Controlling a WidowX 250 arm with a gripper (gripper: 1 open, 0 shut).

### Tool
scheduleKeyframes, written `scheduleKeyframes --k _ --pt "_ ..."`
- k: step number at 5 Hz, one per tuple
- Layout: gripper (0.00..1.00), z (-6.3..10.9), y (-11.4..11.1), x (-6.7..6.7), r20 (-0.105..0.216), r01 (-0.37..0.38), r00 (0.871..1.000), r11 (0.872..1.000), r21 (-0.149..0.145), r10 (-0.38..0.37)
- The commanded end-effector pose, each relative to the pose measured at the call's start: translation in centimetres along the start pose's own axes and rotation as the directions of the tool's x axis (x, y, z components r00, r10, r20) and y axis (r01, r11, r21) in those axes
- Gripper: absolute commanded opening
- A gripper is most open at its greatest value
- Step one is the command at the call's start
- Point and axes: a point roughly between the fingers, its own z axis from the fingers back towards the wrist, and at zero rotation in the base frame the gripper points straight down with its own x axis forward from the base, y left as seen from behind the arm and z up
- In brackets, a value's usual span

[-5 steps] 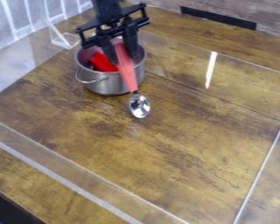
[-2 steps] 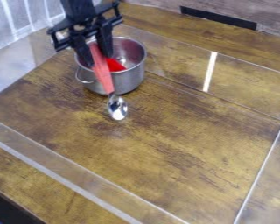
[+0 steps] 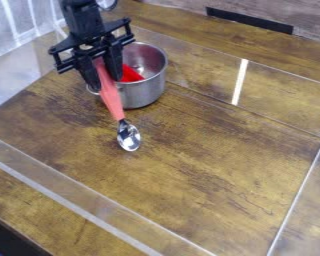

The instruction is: Move the pink spoon to the left side of the table

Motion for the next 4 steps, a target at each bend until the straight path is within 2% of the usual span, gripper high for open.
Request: scheduleKeyframes --k 1,2,3,4 --pt "0.00 2.4 0.0 0.1 0.059 0.012 0.998 0.999 -0.048 -0.009" --pt "0.00 1.9 0.6 0.7 0.058 0.001 0.998 1.000 -0.028 0.001" --pt "0.00 1.5 0.8 0.4 0.072 -0.087 0.994 0.996 -0.010 0.087" --pt "0.00 1.1 1.0 0.1 0.087 -0.170 0.982 0.985 0.005 0.169"
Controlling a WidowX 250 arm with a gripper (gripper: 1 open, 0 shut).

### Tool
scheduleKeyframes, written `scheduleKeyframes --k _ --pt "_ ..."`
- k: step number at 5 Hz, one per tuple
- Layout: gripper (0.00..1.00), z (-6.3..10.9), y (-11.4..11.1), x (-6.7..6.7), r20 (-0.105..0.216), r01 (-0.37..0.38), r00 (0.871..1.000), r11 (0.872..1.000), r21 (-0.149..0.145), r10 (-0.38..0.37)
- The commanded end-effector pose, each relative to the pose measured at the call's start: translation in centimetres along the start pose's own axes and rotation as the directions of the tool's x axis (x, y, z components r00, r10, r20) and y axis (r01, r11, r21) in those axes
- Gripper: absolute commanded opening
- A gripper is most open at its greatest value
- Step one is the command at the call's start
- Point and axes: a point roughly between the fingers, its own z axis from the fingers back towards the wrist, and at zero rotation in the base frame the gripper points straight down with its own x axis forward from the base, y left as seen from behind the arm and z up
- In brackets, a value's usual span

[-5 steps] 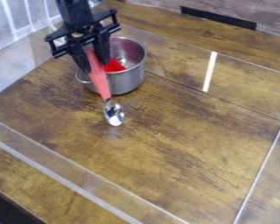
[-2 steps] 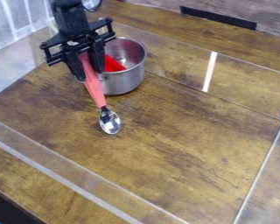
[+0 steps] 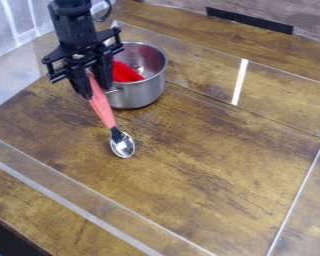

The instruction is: Move the pink spoon to the left side of the table

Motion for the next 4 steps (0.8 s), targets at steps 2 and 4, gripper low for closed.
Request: scheduleKeyframes --k 2,4 --pt "0.00 -0.6 0.5 1.7 0.036 -0.020 0.999 1.000 -0.011 0.020" --pt "0.00 -1.9 0.9 5.4 0.040 -0.081 0.996 0.997 0.017 0.080"
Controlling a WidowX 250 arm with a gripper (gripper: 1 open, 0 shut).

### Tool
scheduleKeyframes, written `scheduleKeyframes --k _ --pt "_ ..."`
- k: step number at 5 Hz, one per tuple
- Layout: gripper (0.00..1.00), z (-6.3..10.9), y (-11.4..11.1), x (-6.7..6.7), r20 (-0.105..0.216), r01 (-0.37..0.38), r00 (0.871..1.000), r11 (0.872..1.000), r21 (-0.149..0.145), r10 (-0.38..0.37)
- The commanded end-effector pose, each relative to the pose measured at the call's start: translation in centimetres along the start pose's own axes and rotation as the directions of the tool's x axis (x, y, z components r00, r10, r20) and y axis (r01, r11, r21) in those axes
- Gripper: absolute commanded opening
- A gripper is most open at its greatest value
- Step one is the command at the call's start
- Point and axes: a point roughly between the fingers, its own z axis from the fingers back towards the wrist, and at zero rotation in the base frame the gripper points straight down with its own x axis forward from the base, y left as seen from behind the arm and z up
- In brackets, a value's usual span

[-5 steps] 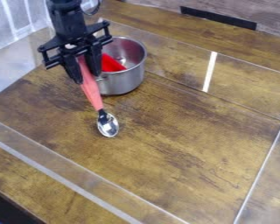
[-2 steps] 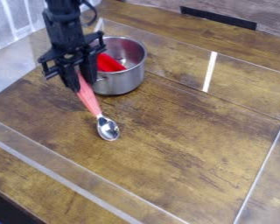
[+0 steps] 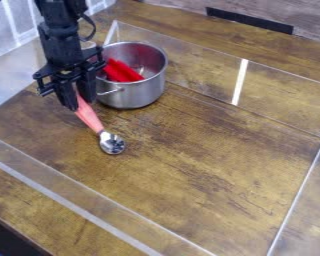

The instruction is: Move the pink spoon to the left side of the table

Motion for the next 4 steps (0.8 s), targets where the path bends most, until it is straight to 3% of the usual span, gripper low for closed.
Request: scheduleKeyframes --k 1,4 --pt "0.00 0.0 -0.4 1.1 0.037 -0.020 0.999 0.999 -0.039 0.021" --pt "0.00 -1.7 -0.5 1.9 0.040 -0.052 0.998 0.999 -0.014 0.053"
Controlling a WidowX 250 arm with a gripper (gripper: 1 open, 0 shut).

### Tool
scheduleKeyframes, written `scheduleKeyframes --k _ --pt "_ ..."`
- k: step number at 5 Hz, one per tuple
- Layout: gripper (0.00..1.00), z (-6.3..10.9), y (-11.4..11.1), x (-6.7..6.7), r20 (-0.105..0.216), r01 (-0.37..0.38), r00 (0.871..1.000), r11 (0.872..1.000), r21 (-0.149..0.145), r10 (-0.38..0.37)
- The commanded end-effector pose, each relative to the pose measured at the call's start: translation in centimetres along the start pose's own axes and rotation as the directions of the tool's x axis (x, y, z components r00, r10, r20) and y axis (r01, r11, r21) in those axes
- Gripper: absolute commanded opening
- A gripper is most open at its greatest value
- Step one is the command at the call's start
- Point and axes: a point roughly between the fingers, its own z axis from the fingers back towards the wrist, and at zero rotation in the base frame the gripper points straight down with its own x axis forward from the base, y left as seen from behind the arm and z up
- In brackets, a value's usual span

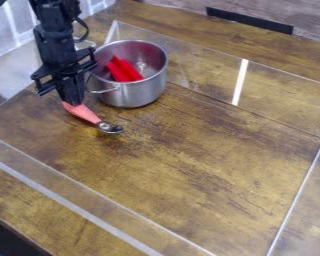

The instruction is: Move the pink spoon to the left side of the table

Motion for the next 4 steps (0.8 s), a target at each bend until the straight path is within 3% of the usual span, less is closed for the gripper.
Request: scheduleKeyframes --k 1,2,3,4 --pt "0.00 -1.4 2.0 1.1 0.000 -0.022 1.000 0.999 0.024 0.022" --pt "1.00 -0.5 2.1 2.1 -0.001 -0.007 1.000 0.999 0.032 0.007" --pt "1.00 0.5 2.2 3.1 -0.010 0.002 1.000 0.999 0.037 -0.002" --pt "1.00 0.5 2.2 2.7 -0.019 -0.011 1.000 0.999 0.041 0.011"
